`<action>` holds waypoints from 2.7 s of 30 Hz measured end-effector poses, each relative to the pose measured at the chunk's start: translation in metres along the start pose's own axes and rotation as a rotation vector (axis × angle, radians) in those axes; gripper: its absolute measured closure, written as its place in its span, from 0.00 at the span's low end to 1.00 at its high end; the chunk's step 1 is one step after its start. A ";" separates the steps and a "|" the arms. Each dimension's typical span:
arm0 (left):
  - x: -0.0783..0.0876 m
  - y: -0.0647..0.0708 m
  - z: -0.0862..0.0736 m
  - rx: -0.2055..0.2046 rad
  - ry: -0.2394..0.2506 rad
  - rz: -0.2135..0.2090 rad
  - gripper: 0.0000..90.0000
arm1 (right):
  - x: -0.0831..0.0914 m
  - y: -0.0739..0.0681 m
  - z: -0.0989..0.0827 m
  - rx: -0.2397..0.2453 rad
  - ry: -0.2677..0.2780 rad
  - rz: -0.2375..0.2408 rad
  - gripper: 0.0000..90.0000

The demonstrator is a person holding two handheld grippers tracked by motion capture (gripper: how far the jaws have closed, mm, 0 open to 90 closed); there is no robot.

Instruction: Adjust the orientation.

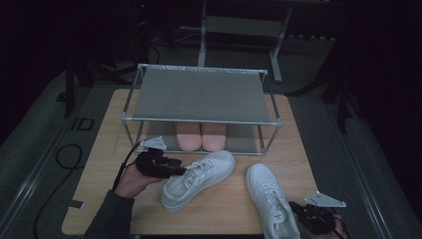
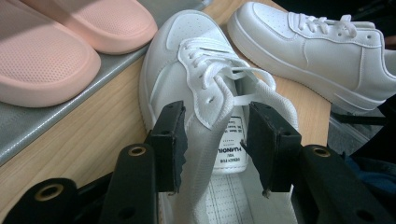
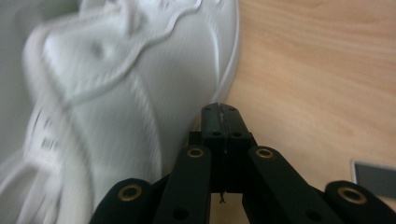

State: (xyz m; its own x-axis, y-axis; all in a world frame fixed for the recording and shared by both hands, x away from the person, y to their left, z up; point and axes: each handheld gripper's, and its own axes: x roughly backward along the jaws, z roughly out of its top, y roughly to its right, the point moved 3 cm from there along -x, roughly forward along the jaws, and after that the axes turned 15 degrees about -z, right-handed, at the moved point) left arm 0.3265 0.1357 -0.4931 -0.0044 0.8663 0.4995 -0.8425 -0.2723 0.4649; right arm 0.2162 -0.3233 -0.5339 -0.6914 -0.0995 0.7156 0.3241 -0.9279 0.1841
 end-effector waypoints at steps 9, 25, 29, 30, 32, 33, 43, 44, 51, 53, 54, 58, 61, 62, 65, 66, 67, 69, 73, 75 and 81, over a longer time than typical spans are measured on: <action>-0.003 0.000 0.000 0.004 -0.003 -0.004 0.63 | 0.004 -0.008 -0.002 0.042 -0.010 0.062 1.00; -0.003 0.002 0.000 -0.003 -0.009 -0.008 0.63 | -0.006 -0.057 0.019 0.148 0.025 0.164 1.00; -0.003 0.003 0.000 -0.005 -0.009 -0.010 0.64 | -0.006 -0.066 0.022 0.169 0.035 0.191 1.00; -0.003 0.003 0.000 -0.007 -0.011 -0.010 0.64 | -0.006 -0.068 0.023 0.175 0.040 0.198 1.00; -0.003 0.003 0.000 -0.007 -0.012 -0.010 0.64 | -0.007 -0.073 0.025 0.185 0.043 0.208 1.00; -0.003 0.003 0.000 -0.008 -0.013 -0.010 0.64 | -0.007 -0.075 0.026 0.190 0.048 0.211 1.00; -0.003 0.006 0.001 -0.021 -0.017 -0.013 0.64 | -0.012 -0.100 0.037 0.239 0.076 0.274 1.00; -0.003 0.007 0.001 -0.022 -0.017 -0.013 0.64 | -0.012 -0.103 0.038 0.244 0.078 0.280 1.00; -0.003 0.012 0.002 -0.037 -0.028 -0.020 0.64 | -0.013 -0.120 0.045 0.277 0.096 0.315 1.00; -0.004 0.015 0.003 -0.045 -0.035 -0.022 0.64 | -0.013 -0.124 0.047 0.284 0.104 0.324 1.00; -0.004 0.017 0.003 -0.049 -0.037 -0.025 0.64 | -0.013 -0.126 0.048 0.286 0.107 0.327 1.00; -0.004 0.020 0.004 -0.059 -0.043 -0.027 0.64 | -0.014 -0.131 0.052 0.292 0.119 0.339 1.00; -0.007 0.029 0.004 -0.076 -0.052 -0.036 0.64 | -0.014 -0.136 0.056 0.300 0.129 0.348 1.00; -0.008 0.031 0.004 -0.079 -0.057 -0.036 0.64 | -0.014 -0.137 0.057 0.303 0.134 0.350 1.00; -0.013 0.036 0.003 -0.085 -0.076 -0.043 0.64 | -0.013 -0.139 0.060 0.303 0.144 0.349 1.00; -0.015 0.038 0.003 -0.090 -0.079 -0.046 0.64 | -0.013 -0.140 0.061 0.304 0.150 0.350 1.00; -0.017 0.040 0.003 -0.095 -0.086 -0.046 0.64 | -0.013 -0.141 0.062 0.306 0.153 0.348 1.00; -0.020 0.043 0.003 -0.102 -0.094 -0.047 0.63 | -0.014 -0.142 0.064 0.306 0.160 0.348 1.00; -0.022 0.047 0.003 -0.110 -0.105 -0.040 0.61 | -0.015 -0.143 0.065 0.303 0.163 0.350 1.00; -0.023 0.047 0.003 -0.108 -0.110 -0.037 0.61 | -0.015 -0.144 0.065 0.296 0.166 0.349 1.00; -0.025 0.049 0.002 -0.104 -0.124 -0.027 0.58 | -0.019 -0.157 0.064 0.333 0.157 0.365 1.00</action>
State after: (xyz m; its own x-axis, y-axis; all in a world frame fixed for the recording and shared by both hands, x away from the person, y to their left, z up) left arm 0.2862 0.1001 -0.4812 0.0798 0.8125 0.5774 -0.8928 -0.1993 0.4039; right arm 0.2200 -0.1527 -0.5329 -0.5750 -0.4723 0.6681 0.7329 -0.6603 0.1640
